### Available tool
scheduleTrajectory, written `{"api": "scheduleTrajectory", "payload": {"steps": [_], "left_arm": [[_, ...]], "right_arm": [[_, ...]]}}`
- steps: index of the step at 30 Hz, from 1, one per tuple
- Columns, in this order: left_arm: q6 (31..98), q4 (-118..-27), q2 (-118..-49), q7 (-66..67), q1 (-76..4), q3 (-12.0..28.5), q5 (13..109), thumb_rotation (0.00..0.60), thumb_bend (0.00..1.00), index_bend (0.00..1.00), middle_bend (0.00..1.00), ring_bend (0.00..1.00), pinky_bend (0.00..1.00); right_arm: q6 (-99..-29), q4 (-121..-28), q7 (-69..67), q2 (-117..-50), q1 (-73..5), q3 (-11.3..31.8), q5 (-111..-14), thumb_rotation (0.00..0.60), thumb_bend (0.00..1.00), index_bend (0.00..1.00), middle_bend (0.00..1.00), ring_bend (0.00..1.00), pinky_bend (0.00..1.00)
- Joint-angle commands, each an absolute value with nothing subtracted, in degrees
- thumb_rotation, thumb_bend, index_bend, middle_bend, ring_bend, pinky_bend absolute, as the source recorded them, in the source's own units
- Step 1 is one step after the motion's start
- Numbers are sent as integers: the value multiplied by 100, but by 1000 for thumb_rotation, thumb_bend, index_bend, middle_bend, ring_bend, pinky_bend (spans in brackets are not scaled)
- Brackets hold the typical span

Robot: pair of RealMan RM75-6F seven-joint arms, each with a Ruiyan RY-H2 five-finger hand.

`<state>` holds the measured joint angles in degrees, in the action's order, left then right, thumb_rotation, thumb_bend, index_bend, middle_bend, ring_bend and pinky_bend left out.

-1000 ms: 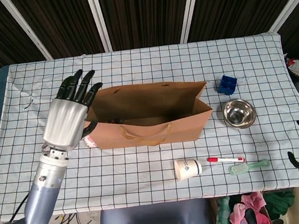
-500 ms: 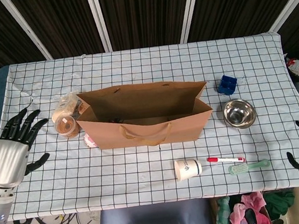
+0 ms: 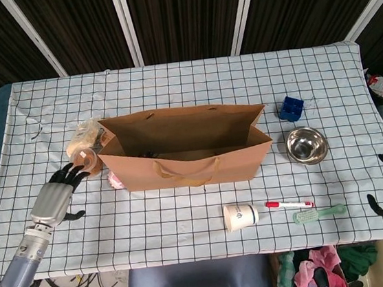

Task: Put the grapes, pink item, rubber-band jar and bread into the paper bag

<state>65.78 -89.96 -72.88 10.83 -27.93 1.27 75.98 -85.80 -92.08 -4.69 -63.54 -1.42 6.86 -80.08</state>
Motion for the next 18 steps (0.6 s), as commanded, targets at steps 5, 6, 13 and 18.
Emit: {"api": "scheduleTrajectory", "payload": {"steps": [5,6,13,18], "left_arm": [[6080,-8274,-8124,999,-3211,570,7127,600,70,200,112,0,163],[6082,-8260,-8178,961,-3230,624,7101,600,70,202,114,0,163],[5895,-8109,-8453,1049,-3412,774,6958,600,71,226,145,21,164],[5709,-7867,-8708,1327,-3562,883,6659,600,101,259,198,63,182]], "right_arm": [[-8561,-9191,-465,-6356,-147,685,-8001,600,299,103,87,177,299],[-8556,-9190,-465,-6359,-149,686,-7995,600,299,104,87,177,299],[-8539,-9186,-471,-6360,-157,691,-7983,600,298,103,87,177,299],[-8538,-9178,-500,-6355,-153,698,-7972,600,299,103,87,177,299]]}}
